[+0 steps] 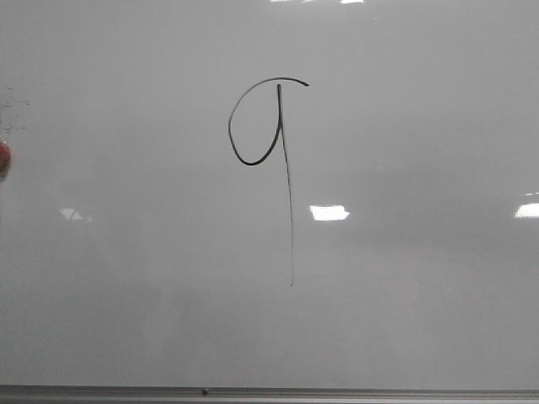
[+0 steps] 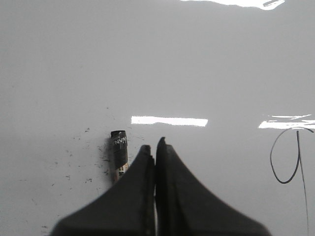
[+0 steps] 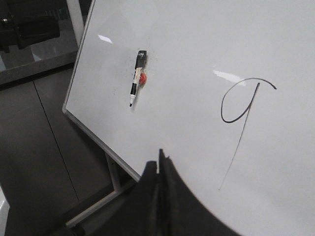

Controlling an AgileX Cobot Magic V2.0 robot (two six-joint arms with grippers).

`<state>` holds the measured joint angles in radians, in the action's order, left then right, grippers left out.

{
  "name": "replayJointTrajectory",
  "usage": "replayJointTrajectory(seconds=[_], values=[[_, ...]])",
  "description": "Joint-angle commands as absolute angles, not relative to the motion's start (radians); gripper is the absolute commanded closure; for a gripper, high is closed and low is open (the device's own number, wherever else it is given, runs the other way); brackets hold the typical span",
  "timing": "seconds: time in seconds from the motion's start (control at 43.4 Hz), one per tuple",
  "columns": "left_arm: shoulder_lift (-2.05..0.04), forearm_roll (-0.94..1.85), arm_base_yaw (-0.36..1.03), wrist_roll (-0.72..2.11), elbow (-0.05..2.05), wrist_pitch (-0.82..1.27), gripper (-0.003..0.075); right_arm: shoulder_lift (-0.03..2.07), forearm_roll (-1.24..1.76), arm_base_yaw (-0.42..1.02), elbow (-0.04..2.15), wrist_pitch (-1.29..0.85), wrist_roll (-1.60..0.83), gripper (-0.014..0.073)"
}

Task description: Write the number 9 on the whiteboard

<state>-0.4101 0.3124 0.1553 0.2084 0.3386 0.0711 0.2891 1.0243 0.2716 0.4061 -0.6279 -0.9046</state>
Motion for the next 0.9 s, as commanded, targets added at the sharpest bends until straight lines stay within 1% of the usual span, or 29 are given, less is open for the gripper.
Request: replayJointTrajectory(seconds=[0.0,0.161,0.277,0.392,0.507,0.576,0.622,0.876], values=[[-0.407,0.248,0.162,0.199,0.345,-0.010,0.0739,0.298,1.070,0.264,0.431,-0.583,-0.908,0.0662],[-0.314,0.193,0.146,0.195,0.270,0.000,0.0739,0.298,1.070,0.264,0.431,-0.583,-0.908,0.0662],[-0.181,0.187,0.092,0.171,0.176,0.000,0.0739,0.298,1.070,0.264,0.431,-0.583,-0.908,0.0662],[-0.059,0.104,0.027,0.056,0.089,0.015,0.0739,0.298,1.070,0.264,0.431,-0.583,-0.908,0.0662],[0.020,0.054,-0.011,0.017,0.017,0.030,0.0739,0.298,1.070,0.264,0.431,-0.583,-0.908,0.0662],[0.024,0.034,-0.016,0.017,-0.011,0.009,0.0739,0.298,1.070,0.264,0.431,-0.583,-0.908,0.0662],[0.023,0.022,-0.016,0.017,-0.008,0.043,0.0739,0.298,1.070,0.264,0.431,-0.584,-0.908,0.0662],[0.023,0.022,-0.016,0.019,-0.008,0.041,0.0739,0.298,1.070,0.264,0.431,-0.584,-0.908,0.0662]])
